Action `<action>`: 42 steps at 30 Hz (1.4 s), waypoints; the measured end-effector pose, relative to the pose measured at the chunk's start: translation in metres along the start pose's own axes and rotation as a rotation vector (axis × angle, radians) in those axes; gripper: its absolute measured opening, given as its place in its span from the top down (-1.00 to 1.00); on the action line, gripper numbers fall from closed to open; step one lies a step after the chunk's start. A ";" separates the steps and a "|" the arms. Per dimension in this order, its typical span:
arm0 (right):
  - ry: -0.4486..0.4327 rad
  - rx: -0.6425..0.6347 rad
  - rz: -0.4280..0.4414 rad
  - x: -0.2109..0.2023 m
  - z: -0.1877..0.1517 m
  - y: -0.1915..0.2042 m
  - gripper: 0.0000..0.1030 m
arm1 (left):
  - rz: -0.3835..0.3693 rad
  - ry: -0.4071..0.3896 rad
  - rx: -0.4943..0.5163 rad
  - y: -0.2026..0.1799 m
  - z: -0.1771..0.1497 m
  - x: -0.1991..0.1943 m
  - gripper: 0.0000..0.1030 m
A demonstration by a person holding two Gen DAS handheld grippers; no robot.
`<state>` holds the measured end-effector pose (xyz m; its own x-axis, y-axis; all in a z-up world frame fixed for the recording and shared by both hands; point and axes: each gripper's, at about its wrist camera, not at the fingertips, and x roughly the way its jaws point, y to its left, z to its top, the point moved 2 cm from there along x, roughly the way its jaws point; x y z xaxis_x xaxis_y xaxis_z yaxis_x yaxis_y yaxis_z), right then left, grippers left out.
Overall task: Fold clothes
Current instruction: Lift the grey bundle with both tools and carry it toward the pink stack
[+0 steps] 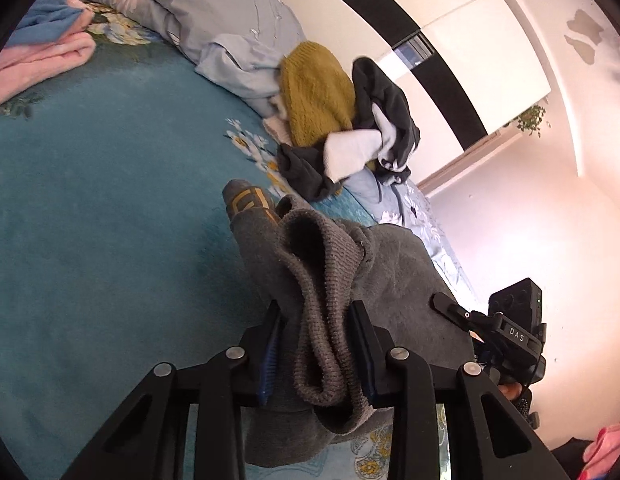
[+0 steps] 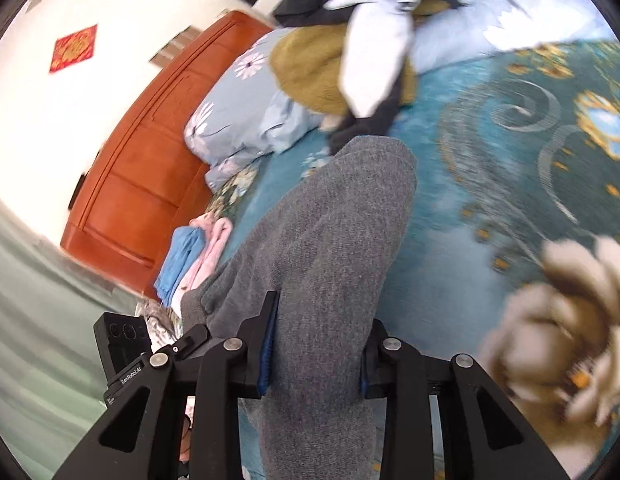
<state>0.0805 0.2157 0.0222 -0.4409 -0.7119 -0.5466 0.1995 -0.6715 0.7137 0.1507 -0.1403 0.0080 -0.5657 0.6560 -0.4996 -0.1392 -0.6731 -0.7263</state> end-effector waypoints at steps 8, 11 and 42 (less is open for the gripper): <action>0.130 -0.197 0.121 0.113 0.044 0.112 0.37 | 0.064 -0.195 -0.077 0.067 0.054 -0.101 0.32; 0.181 -0.268 0.157 0.160 0.054 0.157 0.37 | 0.103 -0.251 -0.096 0.094 0.075 -0.136 0.32; 0.516 -0.658 0.346 0.518 0.110 0.396 0.37 | 0.348 -0.540 -0.223 0.285 0.190 -0.258 0.32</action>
<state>-0.1653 -0.3967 0.0698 0.1523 -0.7932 -0.5896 0.7781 -0.2716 0.5664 0.1021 -0.5663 0.0194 -0.8816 0.1122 -0.4585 0.2631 -0.6896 -0.6747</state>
